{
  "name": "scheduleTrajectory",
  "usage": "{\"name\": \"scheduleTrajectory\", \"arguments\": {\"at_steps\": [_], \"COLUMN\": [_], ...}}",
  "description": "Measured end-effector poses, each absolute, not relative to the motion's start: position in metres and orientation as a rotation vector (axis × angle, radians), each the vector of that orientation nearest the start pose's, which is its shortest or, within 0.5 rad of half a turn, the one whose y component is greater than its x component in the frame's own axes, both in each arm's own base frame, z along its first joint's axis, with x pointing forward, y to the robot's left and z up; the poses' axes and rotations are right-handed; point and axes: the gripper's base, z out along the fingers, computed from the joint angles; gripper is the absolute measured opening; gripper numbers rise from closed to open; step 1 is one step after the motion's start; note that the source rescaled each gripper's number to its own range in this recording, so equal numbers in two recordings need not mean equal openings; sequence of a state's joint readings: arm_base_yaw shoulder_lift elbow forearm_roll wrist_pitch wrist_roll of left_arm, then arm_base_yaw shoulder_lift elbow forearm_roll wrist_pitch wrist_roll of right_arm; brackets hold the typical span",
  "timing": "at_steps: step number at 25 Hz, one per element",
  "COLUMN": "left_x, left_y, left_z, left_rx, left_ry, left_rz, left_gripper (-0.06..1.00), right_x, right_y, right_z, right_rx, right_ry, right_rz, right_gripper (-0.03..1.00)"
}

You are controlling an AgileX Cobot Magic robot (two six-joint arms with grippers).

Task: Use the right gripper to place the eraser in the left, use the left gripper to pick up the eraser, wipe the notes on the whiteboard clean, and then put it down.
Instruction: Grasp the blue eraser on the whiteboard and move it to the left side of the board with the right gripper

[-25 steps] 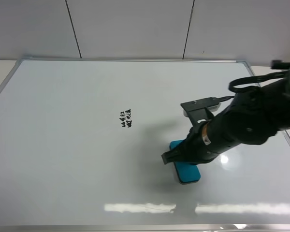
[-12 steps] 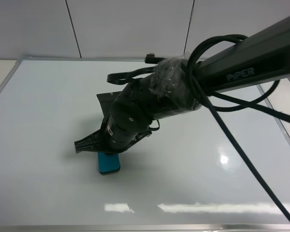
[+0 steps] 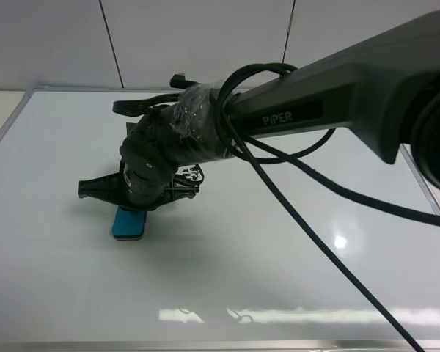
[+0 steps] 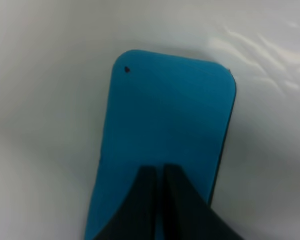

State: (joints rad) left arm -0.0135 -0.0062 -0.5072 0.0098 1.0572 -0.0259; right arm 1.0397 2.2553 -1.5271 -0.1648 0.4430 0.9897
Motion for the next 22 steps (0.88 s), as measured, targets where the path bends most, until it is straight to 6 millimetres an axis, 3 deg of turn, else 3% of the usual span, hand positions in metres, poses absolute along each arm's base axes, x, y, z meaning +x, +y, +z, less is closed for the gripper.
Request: {"name": "scheduleTrajectory", "arguments": {"at_steps": [6, 12, 22], "left_x": [-0.007, -0.007, -0.007], "left_y": [0.001, 0.001, 0.001], "left_z": [0.28, 0.28, 0.28], "left_rx": [-0.013, -0.014, -0.013], "left_ry": [2.027, 2.027, 2.027], "left_rz": [-0.013, -0.014, -0.013], "left_gripper": [0.63, 0.63, 0.63], "right_x": [0.242, 0.228, 0.223], "right_y": [0.41, 0.418, 0.419], "right_z": [0.106, 0.105, 0.113], "right_rx": [-0.218, -0.275, -0.263], "right_ry": [2.734, 2.729, 2.734], "right_rz": [0.532, 0.538, 0.529], "right_gripper": [0.0, 0.0, 0.0]}}
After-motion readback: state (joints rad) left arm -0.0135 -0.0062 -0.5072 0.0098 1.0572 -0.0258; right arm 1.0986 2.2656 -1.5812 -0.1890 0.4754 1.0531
